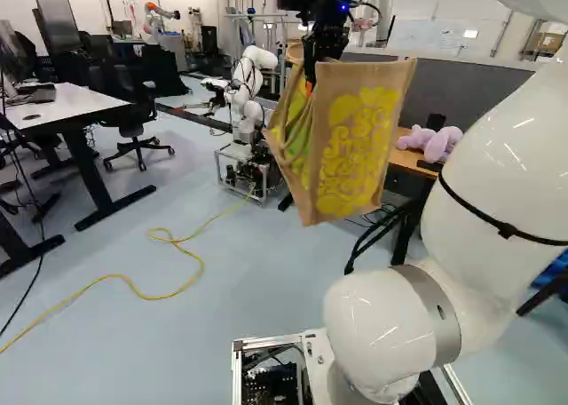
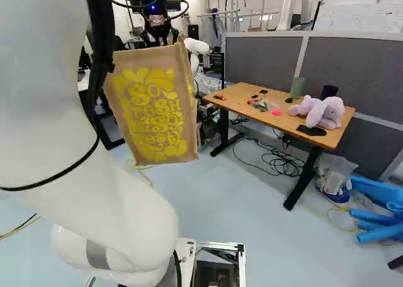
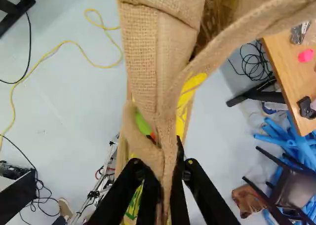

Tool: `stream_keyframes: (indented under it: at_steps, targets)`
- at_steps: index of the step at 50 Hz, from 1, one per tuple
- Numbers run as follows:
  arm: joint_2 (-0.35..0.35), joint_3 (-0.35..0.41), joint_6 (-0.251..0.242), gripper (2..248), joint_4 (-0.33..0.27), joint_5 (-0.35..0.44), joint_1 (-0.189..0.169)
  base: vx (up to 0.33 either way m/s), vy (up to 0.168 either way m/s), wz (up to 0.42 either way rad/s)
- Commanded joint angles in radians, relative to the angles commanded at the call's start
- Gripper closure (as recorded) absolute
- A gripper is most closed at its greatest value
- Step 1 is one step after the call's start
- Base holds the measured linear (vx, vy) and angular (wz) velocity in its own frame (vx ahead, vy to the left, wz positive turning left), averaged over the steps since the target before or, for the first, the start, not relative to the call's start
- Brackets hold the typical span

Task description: Pick up the bag on the ground and place it on the table

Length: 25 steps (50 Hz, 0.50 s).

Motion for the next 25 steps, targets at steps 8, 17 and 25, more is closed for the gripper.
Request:
stream_keyframes:
  at_steps: [8, 17, 25]
  targets:
    - [0.000, 0.000, 0.000, 225, 0.000, 0.000, 0.000, 0.153, 0.009, -0.008]
    - [0.000, 0.000, 0.000, 225, 0.000, 0.000, 0.000, 0.167, 0.001, -0.009]
    - [0.000, 0.000, 0.000, 225, 0.000, 0.000, 0.000, 0.166, 0.004, -0.005]
